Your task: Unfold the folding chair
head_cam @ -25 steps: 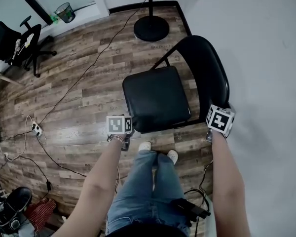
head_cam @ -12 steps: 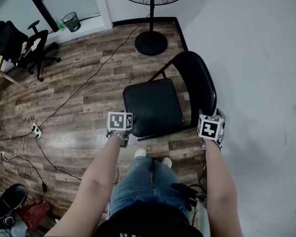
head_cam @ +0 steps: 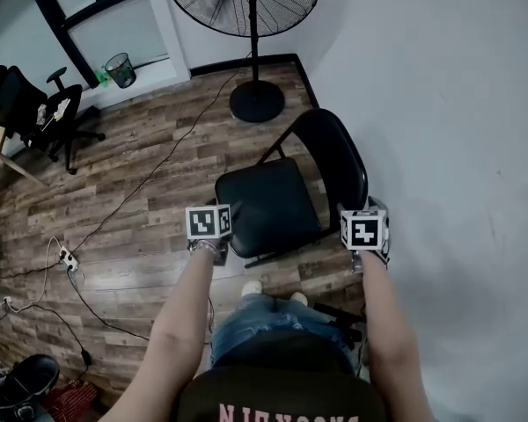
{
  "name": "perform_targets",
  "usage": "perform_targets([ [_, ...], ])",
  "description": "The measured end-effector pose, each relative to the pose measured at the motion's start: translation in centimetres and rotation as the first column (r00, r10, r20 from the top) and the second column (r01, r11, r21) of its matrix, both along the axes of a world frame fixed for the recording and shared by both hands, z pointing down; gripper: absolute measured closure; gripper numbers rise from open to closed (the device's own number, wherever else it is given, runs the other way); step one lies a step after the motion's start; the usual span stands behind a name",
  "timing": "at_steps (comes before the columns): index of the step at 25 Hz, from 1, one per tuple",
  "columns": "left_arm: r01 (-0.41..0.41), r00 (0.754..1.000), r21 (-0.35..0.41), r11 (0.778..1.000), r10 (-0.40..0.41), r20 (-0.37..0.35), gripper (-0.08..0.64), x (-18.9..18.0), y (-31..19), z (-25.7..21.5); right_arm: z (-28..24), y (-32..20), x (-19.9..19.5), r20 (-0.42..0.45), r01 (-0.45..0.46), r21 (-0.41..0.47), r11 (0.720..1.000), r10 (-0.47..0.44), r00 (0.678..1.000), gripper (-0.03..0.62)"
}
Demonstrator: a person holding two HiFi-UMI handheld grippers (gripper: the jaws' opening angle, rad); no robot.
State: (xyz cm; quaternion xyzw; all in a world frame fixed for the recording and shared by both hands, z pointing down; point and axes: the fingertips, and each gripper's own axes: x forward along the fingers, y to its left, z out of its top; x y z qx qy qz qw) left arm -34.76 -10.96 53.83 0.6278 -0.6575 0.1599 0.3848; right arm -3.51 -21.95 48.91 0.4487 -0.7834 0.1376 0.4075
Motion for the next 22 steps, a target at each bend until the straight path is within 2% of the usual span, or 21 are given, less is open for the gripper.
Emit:
perform_targets([
  [3,-0.057,0.998,0.060,0.997,0.056,0.020,0.241,1.1,-1.3,-2.8,-2.7,-0.2,-1.2,0.026,0.055,0.057,0.997,-0.056,0.998,0.270],
  [7,-0.113,0.990,0.130,0.985,0.101,0.093,0.238,2.2,-2.3,-6.7,-6.8,0.3,-2.1,0.117,0.052,0.148,0.988,-0.069,0.991,0.270],
  [10,-0.149,0.985,0.204,0.968,0.126,0.120,0.239,3.7,-3.5,-9.6,-9.8,0.0,-1.8,0.162,0.065,0.232,0.971,-0.104,0.981,0.270],
  [15,-0.218,0.964,0.311,0.925,0.153,0.220,0.241,4.9,-4.8,-14.8,-15.4,-0.8,-0.7,0.175,0.064,0.374,0.925,-0.138,0.975,0.271],
  [22,-0.285,0.926,0.456,0.843,0.119,0.358,0.241,4.7,-5.4,-22.9,-22.0,-0.6,-0.8,0.214,0.070,0.531,0.844,-0.214,0.953,0.272],
])
